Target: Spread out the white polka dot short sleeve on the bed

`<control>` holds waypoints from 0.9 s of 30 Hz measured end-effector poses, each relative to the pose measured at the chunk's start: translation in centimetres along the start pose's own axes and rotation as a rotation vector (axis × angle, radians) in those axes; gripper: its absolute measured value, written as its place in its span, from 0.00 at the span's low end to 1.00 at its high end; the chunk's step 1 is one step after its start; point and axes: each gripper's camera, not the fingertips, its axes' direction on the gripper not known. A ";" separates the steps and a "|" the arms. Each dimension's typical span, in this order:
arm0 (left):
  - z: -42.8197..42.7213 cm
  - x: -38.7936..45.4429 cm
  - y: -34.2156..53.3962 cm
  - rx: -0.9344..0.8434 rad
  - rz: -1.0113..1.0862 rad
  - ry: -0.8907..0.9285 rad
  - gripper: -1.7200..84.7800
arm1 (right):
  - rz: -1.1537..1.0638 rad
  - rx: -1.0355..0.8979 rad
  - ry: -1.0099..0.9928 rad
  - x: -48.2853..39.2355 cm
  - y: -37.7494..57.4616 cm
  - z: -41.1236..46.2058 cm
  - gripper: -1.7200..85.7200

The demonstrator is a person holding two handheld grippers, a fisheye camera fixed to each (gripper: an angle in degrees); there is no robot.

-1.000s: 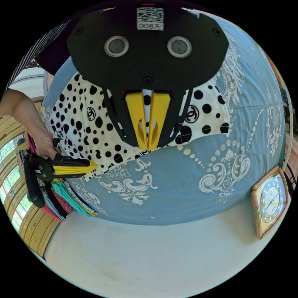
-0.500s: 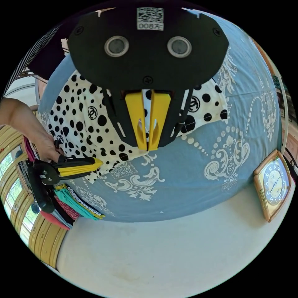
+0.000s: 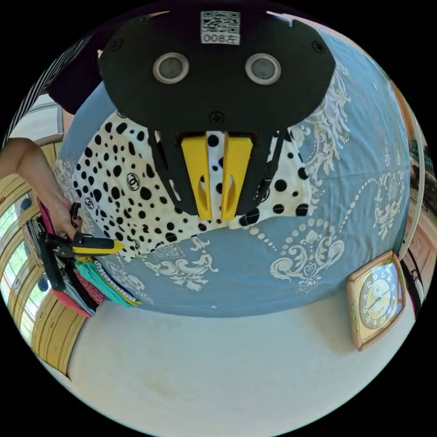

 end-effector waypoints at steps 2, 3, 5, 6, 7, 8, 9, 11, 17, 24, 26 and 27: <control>0.7 -1.6 2.3 -0.079 -0.051 -0.085 0.03 | 0.032 -0.044 0.004 1.5 0.6 0.7 0.02; 1.1 -2.0 2.8 -0.107 -0.063 -0.089 0.03 | 0.049 -0.100 -0.001 2.4 0.7 1.6 0.02; 0.6 -3.7 4.6 -0.087 -0.142 -0.008 0.03 | 0.073 -0.098 -0.039 3.5 1.0 1.2 0.02; 0.2 -4.0 4.9 -0.083 -0.157 0.010 0.04 | 0.078 -0.086 -0.051 4.0 1.1 0.0 0.02; -0.8 -4.3 5.7 -0.053 -0.164 0.028 0.04 | 0.082 -0.070 -0.050 4.3 1.3 -0.7 0.02; -2.0 -4.1 6.7 -0.015 -0.154 0.043 0.04 | 0.087 -0.040 -0.053 4.9 1.9 -2.4 0.03; -2.6 -4.0 7.2 -0.002 -0.146 0.057 0.05 | 0.092 -0.018 -0.057 5.5 2.9 -4.1 0.03; -4.3 -2.9 9.8 0.015 -0.108 0.167 0.06 | 0.123 0.005 -0.064 6.6 5.2 -6.6 0.04; -6.5 2.5 17.9 -0.097 0.049 0.324 0.09 | 0.317 -0.060 -0.240 9.8 17.3 -11.6 0.09; -12.5 -1.2 27.8 -0.127 -0.141 0.180 0.10 | 0.388 -0.046 -0.375 11.9 24.6 -14.4 0.11; -15.1 -4.8 32.0 -0.121 -0.301 0.121 0.11 | 0.359 -0.034 -0.383 12.2 24.7 -14.8 0.11; -15.7 -5.7 33.1 -0.113 -0.337 0.116 0.11 | 0.344 -0.044 -0.366 12.3 24.7 -15.0 0.11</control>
